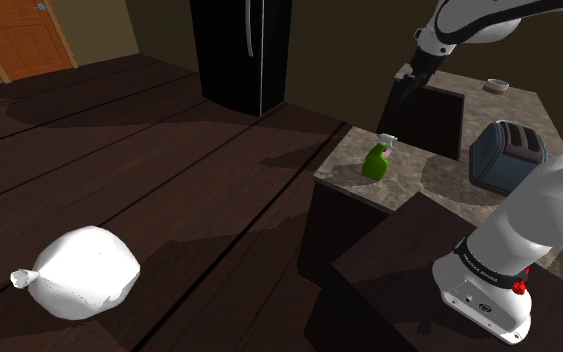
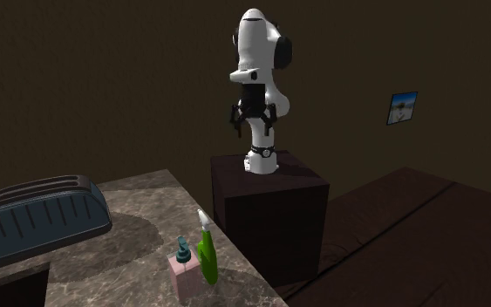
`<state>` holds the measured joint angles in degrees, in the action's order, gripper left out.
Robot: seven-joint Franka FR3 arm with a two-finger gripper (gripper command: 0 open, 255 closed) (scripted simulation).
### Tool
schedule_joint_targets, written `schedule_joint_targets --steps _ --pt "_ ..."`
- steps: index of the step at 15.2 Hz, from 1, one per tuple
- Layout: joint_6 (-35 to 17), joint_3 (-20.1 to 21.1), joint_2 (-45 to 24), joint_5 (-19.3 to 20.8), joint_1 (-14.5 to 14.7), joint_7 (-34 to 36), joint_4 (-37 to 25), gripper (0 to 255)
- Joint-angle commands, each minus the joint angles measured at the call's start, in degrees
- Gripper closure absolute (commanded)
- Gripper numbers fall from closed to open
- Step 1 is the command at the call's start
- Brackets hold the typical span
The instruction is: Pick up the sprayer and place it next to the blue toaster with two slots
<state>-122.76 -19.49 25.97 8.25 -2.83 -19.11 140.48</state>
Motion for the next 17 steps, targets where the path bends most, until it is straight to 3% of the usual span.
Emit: schedule_joint_targets --steps 1,6,11,17 --pt "-2.5 -2.13 -4.01 -0.56 0.37 -3.06 -1.09 0" --pt "-8.35 -7.31 -14.79 -4.21 1.33 -11.98 -4.41 0" --pt "-12.58 -10.71 -27.08 -11.76 1.41 -22.77 -9.71 0" --pt "-14.59 -9.6 -42.34 -22.1 -2.85 -35.3 -18.77 0"
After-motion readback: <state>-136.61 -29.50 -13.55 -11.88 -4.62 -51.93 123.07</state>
